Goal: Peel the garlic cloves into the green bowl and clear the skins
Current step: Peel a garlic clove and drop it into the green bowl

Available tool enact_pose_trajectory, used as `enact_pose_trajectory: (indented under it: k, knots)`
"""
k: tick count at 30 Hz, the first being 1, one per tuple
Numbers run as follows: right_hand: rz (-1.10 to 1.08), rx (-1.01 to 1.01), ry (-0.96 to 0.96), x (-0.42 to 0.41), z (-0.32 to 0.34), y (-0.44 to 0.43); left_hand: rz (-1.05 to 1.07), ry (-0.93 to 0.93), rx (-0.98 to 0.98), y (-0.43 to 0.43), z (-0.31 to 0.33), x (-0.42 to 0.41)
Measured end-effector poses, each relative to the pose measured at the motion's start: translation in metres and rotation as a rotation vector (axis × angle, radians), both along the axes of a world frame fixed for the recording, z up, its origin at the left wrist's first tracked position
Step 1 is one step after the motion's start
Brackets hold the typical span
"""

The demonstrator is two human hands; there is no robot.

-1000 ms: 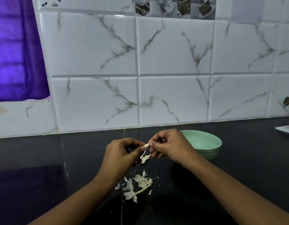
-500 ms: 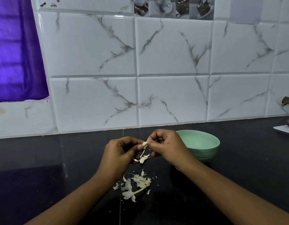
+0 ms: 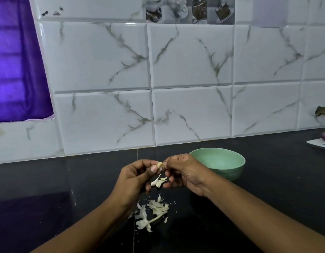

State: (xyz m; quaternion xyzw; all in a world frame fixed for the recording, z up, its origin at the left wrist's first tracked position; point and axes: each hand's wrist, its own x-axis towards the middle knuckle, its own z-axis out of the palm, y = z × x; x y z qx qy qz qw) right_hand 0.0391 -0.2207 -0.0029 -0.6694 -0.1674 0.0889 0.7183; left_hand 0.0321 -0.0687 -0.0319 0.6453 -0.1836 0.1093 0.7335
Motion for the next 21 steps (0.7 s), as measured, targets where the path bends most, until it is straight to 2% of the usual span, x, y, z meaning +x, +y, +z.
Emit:
enact_pose_trajectory:
  k: [8,12,16,21]
  knots:
    - [0.005,-0.064,0.058,0.001,0.0,-0.001,-0.03,0.055,-0.05,-0.003,-0.003,0.0]
    - [0.006,-0.153,0.058,0.002,-0.007,0.0,-0.049,0.109,-0.149,-0.003,0.003,0.0]
    - [0.036,-0.252,-0.015,0.003,-0.007,-0.005,0.002,0.216,-0.147,0.006,0.006,0.005]
    - [0.116,-0.517,-0.155,0.002,-0.004,-0.012,0.049,0.345,-0.038,0.013,0.004,0.009]
